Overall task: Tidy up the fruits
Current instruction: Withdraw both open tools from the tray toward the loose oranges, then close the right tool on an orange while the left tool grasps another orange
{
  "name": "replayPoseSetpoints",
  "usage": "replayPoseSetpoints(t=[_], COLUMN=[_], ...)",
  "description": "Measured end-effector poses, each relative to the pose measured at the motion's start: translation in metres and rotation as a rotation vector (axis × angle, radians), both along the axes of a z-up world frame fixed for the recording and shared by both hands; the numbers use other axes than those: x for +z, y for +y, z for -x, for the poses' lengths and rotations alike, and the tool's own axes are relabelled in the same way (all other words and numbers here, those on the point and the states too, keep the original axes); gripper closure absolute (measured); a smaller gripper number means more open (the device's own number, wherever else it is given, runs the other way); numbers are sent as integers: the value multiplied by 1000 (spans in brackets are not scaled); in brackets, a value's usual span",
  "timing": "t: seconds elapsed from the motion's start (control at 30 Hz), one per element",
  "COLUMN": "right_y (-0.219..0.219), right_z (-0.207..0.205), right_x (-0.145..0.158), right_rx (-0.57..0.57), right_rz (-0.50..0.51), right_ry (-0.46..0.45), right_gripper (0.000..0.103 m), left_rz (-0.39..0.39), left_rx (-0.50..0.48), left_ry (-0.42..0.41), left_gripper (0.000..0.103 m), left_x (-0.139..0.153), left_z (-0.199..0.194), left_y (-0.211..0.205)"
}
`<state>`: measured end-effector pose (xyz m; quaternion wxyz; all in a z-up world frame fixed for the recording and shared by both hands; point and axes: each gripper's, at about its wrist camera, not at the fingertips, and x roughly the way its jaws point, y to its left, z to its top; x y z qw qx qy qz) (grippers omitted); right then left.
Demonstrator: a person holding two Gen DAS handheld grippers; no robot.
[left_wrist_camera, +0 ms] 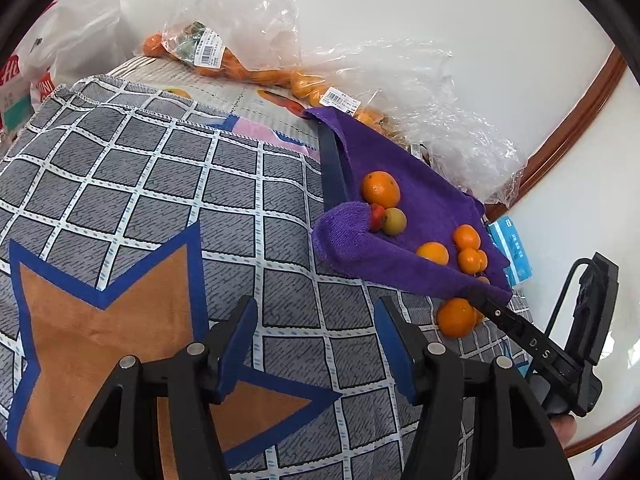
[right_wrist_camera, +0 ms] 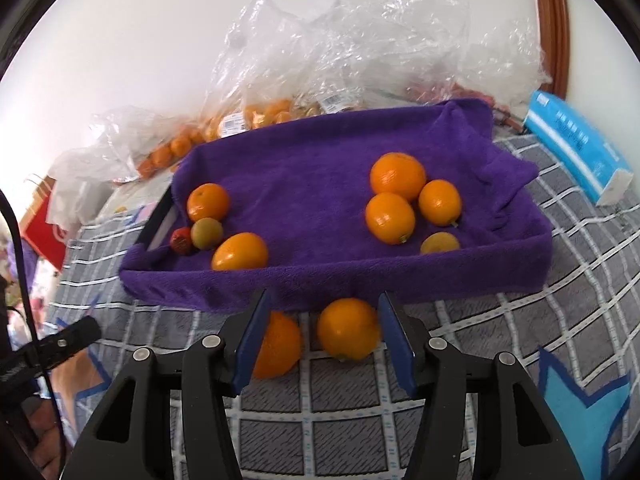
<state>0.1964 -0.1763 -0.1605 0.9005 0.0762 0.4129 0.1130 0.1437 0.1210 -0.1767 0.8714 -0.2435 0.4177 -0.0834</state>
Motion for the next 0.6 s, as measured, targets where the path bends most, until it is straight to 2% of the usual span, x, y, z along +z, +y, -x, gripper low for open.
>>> replayPoseSetpoints(t=[0.2, 0.37, 0.6], right_y=[4, 13, 15], right_z=[15, 25, 30], right_x=[2, 3, 1], right_rx=[73, 128, 150], right_rz=[-28, 5, 2], right_ry=[-13, -22, -16], right_gripper=[45, 43, 43], left_rz=[-3, -13, -26], left_rx=[-3, -6, 0], left_ry=[5, 6, 13], left_gripper=[44, 44, 44], left_x=[-1, -2, -3], left_z=[0, -1, -1], left_y=[0, -1, -1])
